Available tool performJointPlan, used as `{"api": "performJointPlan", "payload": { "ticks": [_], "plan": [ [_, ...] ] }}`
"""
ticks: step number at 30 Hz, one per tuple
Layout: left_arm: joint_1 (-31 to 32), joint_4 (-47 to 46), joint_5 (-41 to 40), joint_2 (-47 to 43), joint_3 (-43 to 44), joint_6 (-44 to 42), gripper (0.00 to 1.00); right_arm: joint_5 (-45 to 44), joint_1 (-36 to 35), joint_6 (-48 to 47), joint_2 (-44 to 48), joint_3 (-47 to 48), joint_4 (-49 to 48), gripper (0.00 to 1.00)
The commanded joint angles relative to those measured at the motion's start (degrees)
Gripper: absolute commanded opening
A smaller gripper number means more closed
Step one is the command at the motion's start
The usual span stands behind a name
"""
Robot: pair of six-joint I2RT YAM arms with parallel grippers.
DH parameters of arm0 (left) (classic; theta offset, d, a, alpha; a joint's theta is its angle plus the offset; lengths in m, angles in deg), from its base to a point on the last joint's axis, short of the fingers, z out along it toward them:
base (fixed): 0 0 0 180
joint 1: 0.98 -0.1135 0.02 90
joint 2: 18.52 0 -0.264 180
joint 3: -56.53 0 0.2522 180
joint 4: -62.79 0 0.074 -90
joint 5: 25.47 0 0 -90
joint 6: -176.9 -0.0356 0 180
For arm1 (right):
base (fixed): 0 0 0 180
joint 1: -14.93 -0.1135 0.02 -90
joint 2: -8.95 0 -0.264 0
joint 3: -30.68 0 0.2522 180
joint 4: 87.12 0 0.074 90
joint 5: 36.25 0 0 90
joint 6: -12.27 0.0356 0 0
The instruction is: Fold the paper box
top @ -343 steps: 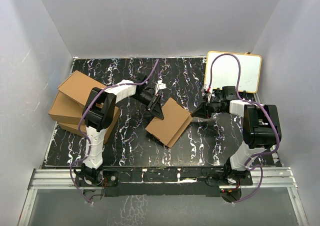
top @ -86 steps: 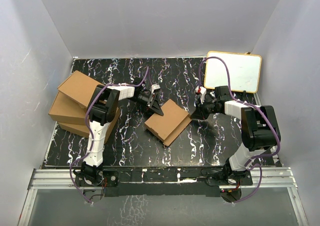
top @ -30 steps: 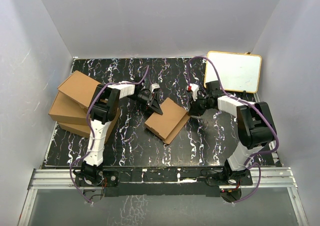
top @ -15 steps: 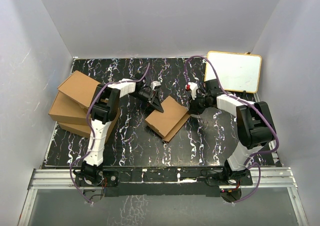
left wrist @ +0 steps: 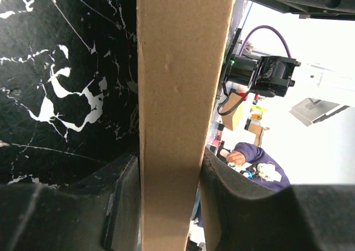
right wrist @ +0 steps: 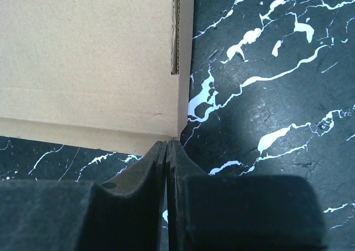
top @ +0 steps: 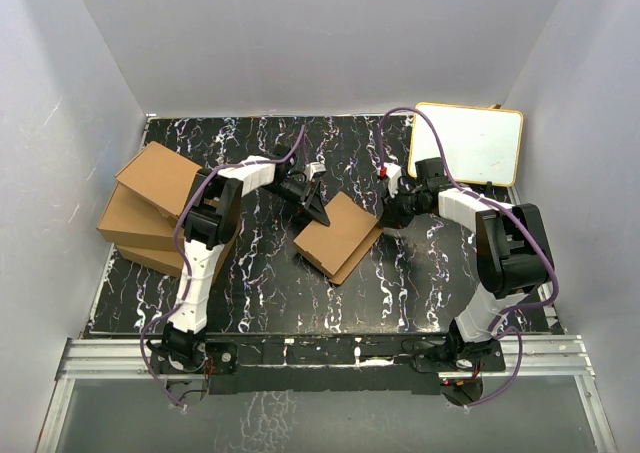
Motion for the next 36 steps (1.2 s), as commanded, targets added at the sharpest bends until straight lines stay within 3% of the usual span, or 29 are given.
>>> {"api": "performJointPlan", "payload": {
  "ticks": [1,11,18,29,36],
  "plan": [
    [0.8,4.1,-12.7,-0.5,3.0,-1.1,0.01,6.1,0.0,-1.8,1.5,1.2,0.5,0.1],
    [2.2,8.1,-21.4,-3.1,5.8,-2.1,0.01,14.6,6.3,-5.7,6.8,0.3,6.6,0.23],
    [4.3,9.5,-28.1,-5.8,7.2,-2.1,0.0,20.3,13.6,-5.8,9.4,-1.4,8.1,0.24],
    [11.4,16.6,-42.0,-6.3,14.1,-3.6,0.0,20.1,13.6,15.2,5.3,-5.4,-7.5,0.22],
    [14.9,19.6,-49.5,-7.4,15.7,-2.7,0.0,21.6,13.7,12.6,7.4,-6.3,-6.4,0.23]
  ]
}}
